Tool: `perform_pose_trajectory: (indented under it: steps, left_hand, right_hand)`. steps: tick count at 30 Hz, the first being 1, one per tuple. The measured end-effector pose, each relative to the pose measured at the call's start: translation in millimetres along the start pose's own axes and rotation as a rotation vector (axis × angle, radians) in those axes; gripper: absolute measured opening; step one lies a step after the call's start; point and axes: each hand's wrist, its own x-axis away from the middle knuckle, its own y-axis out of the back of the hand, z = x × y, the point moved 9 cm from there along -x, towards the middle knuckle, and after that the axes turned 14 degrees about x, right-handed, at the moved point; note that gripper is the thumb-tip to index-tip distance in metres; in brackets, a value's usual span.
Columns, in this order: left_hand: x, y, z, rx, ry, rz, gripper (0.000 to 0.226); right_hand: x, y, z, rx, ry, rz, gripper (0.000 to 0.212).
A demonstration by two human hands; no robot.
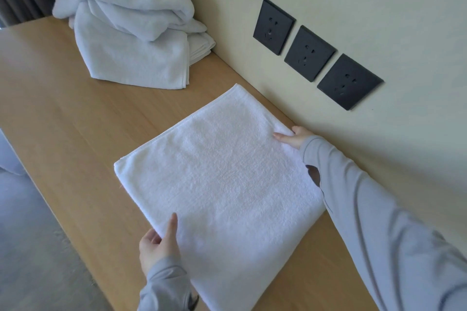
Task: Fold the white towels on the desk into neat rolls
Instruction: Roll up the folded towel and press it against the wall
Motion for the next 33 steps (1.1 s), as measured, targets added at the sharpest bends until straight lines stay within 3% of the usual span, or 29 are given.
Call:
perform_pose_trajectory:
  steps: [3,5,10,18,22,25,28,31,33]
  left_hand:
    - [-7,-8,-7,0.038,0.025,0.026,0.031]
    - [-6,-12,-23,0.015,-0.089,0.053,0.031]
    - [7,-30,-72,-0.102,-0.354,0.234,0.036]
    - [26,-144,-109,-0.527,-0.498,0.711,0.031]
    - [28,-196,-80,-0.748,-0.463,0.833,0.019]
    - [16,-206,-54,-0.902,-0.462,0.796,0.026]
    - [10,-205,-44,-1.087,-0.625,0.727,0.039]
    - [39,-201,-54,-1.168,-1.006,0.603,0.061]
    - [96,-207,-40,-1.148,-1.318,0.71,0.061]
  right_hand:
    - [9,8,3,0.035,0.018,-0.018,0.1]
    - [26,17,5,0.03,0.044,-0.073,0.097]
    - [105,27,-38,-0.121,0.015,-0.285,0.053]
    - [263,-63,-185,-0.686,-0.388,-0.526,0.036]
    - [289,-131,-219,-0.903,-0.56,-0.552,0.03]
    - [286,-166,-224,-0.935,-0.647,-0.468,0.033]
    - [286,-173,-223,-0.868,-0.707,-0.408,0.043]
    - [299,-120,-207,-0.336,-0.732,-0.738,0.063]
    - [290,-84,-150,-0.133,-0.565,-0.936,0.06]
